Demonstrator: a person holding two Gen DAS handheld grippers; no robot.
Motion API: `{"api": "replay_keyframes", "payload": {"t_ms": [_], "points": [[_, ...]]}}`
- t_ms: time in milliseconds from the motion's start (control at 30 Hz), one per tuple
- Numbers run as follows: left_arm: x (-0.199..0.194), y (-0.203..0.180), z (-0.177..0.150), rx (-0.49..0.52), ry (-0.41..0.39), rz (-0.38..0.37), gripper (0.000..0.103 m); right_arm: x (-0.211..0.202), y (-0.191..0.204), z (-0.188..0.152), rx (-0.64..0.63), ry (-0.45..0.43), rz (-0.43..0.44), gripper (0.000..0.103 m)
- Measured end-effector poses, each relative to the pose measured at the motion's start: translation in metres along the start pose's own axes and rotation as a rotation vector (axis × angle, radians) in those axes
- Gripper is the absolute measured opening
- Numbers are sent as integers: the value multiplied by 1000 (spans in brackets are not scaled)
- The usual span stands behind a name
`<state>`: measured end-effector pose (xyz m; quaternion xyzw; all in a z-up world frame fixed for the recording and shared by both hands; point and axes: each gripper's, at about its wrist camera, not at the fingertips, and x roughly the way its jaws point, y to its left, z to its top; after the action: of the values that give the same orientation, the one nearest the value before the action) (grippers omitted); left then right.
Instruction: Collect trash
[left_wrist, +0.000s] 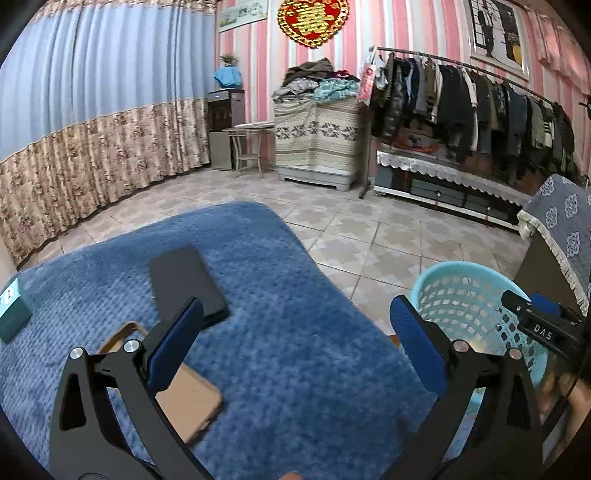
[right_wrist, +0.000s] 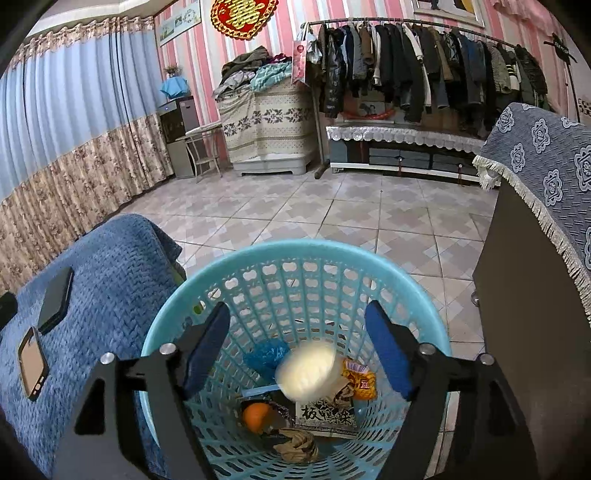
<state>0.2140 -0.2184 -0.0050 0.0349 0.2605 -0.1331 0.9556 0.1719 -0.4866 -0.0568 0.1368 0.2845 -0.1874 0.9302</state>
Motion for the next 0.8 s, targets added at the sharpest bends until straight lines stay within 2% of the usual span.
{"api": "replay_keyframes", "payload": {"t_ms": [67, 167, 333, 367, 400, 533, 800], "points": [[-7, 7, 0, -9, -15, 11, 98, 1, 0, 0, -3, 5, -8, 78], [-19, 17, -2, -6, -42, 32, 98, 0, 0, -1, -5, 1, -14, 88], [-36, 28, -6, 6, -63, 49, 98, -10, 9, 1, -30, -22, -18, 91], [-40, 32, -7, 6, -60, 56, 98, -13, 12, 0, -39, -27, -12, 97], [-42, 35, -8, 4, -56, 59, 98, -17, 16, 1, -50, -38, 0, 98], [-59, 53, -12, -17, -51, 64, 98, -30, 32, 1, -71, -49, 28, 98], [-109, 92, -14, -34, -90, 99, 98, -82, 87, -2, -110, -137, 115, 98]]}}
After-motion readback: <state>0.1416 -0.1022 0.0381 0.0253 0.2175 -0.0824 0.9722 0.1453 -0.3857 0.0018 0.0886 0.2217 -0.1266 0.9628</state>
